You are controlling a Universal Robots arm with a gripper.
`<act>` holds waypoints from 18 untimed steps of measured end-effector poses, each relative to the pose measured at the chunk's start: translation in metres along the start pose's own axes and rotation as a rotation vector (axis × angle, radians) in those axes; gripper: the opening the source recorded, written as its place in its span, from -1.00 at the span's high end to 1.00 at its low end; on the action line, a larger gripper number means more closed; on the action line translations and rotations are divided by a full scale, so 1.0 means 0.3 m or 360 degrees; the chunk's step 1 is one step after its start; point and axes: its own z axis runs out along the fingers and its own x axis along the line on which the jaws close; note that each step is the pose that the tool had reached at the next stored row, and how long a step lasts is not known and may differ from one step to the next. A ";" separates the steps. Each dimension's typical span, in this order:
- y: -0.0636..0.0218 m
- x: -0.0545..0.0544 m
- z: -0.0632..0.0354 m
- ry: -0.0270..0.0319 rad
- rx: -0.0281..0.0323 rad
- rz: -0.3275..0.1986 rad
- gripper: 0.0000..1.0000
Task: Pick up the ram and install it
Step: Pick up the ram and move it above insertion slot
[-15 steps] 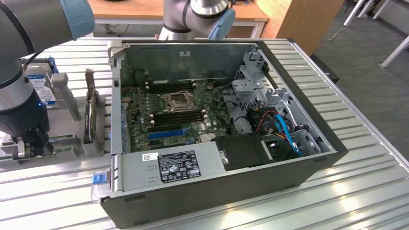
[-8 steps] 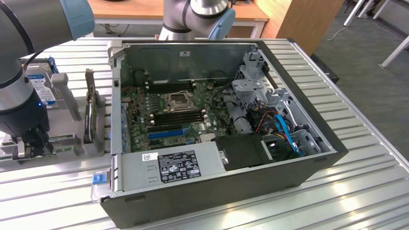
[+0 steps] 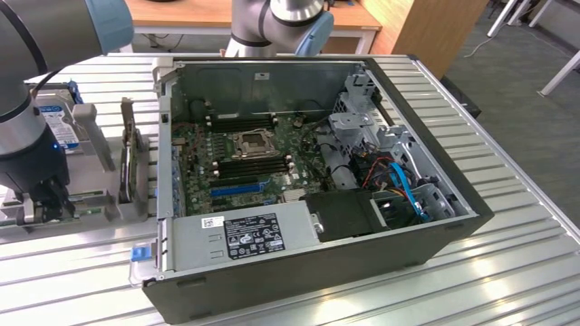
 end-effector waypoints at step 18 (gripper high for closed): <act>0.002 -0.002 -0.056 -0.00001 0.00000 0.0000 0.77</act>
